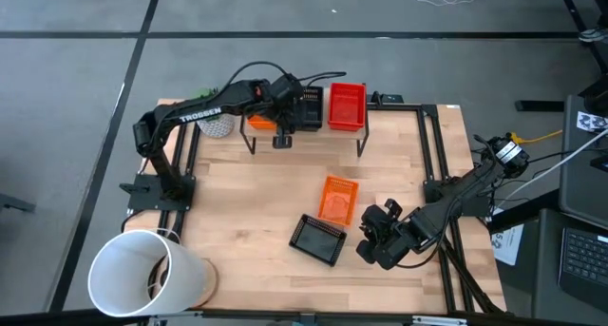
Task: Stack baskets on shelf by color
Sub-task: Stack the top black bin on top of the black bin on the shelf
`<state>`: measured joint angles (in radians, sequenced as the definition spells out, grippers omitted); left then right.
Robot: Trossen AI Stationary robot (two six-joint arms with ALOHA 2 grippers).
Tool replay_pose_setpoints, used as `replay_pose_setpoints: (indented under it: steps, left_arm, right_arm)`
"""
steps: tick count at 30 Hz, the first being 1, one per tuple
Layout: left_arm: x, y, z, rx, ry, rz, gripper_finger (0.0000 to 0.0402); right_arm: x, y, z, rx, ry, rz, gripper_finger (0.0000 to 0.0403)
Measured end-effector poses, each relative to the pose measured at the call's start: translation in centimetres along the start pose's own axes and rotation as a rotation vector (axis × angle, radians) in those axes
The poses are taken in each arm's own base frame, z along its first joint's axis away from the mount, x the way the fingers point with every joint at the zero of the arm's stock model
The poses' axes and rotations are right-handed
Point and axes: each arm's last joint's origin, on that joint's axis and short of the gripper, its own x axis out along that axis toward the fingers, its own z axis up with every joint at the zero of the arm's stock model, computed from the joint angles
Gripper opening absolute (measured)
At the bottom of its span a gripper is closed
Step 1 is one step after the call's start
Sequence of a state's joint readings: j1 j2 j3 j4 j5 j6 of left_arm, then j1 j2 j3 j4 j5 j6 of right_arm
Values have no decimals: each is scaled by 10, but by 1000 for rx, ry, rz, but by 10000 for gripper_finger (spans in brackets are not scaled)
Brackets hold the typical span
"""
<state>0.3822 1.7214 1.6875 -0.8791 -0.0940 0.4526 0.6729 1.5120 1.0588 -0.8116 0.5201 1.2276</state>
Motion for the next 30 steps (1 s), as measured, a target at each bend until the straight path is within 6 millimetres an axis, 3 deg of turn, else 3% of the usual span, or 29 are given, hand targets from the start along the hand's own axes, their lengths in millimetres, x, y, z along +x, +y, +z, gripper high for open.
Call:
replay_pose_setpoints:
  steps: [11, 30]
  left_arm:
    - [-32, -2, 22, 21, -92, 75, 144]
    - [-24, 4, 16, 9, 5, 173, 144]
  right_arm:
    - [0, 0, 0, -1, 0, 0, 53]
    - [0, 0, 0, 1, 0, 2, 53]
